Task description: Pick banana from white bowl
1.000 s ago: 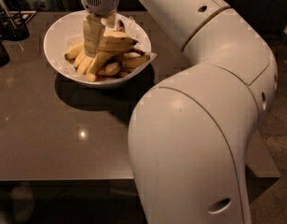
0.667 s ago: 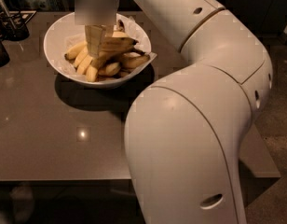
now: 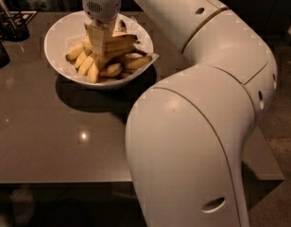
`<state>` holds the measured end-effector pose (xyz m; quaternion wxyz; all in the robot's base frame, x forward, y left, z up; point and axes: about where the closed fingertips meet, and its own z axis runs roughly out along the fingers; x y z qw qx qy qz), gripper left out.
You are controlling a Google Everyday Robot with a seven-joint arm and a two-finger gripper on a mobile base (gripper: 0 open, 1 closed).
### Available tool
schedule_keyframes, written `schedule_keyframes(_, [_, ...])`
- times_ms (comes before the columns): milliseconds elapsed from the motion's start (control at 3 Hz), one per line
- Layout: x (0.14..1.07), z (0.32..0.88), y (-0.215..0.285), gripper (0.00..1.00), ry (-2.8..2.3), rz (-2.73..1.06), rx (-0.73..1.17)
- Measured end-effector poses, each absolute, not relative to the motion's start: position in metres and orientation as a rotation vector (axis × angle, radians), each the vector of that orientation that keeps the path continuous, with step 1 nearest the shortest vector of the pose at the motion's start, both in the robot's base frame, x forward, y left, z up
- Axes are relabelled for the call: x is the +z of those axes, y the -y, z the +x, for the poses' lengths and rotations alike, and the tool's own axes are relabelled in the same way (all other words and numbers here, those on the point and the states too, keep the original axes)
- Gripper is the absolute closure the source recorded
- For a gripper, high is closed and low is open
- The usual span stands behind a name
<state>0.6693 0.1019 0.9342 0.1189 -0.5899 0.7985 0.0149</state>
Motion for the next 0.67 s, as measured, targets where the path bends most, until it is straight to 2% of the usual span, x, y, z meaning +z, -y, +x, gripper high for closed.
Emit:
schedule_keyframes(333, [0.950,0.668,-0.100,1.00,-2.262,-1.698,0.044])
schedule_keyframes(667, [0.986,0.643,-0.086,1.00,-2.085,-1.696,0.096])
